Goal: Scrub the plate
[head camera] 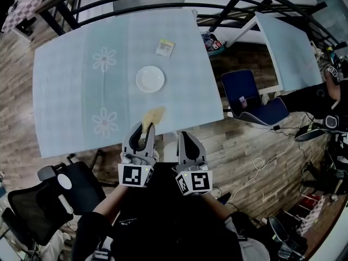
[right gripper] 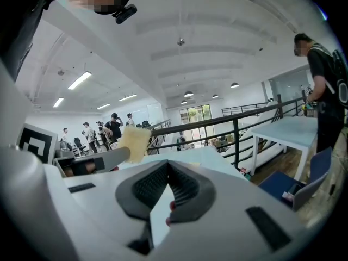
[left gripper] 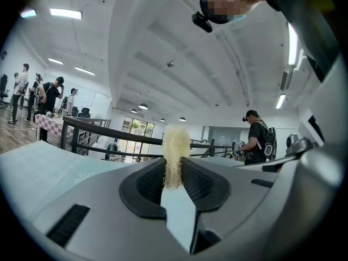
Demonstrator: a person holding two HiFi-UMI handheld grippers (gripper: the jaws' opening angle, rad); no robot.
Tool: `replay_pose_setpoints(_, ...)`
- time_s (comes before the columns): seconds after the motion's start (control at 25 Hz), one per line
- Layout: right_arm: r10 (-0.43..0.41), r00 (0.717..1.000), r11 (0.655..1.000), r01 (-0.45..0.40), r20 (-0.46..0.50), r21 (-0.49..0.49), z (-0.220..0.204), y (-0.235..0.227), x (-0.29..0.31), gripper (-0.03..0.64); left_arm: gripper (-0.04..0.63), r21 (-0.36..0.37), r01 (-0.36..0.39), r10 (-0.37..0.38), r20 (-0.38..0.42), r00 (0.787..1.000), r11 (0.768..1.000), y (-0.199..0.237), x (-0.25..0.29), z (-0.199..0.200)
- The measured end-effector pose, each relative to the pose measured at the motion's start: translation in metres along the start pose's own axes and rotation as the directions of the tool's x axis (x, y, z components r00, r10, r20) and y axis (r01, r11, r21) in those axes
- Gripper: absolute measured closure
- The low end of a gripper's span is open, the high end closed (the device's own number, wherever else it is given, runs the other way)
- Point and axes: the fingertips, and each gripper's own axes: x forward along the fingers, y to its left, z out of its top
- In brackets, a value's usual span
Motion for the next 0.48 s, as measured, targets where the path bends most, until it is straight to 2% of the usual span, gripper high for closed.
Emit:
replay_pose_setpoints(0.2,0.074,0.997,0.997,-0.075,-0.015,-0.010,0.012,-0.006,0.036,0.607,0.512,0.007,-0.074,0.074,0.001,0.997,0.997,0.013,0.016,0.004)
replay_pose_setpoints(0.48,0.169,0.985,0.985,-0.170,-0.038,-0.030,0.033,-0.032,0.084,0.607,0.512,0.019,-0.183,0.183,-0.045,0.982,0.983,0.024,0.062,0.000)
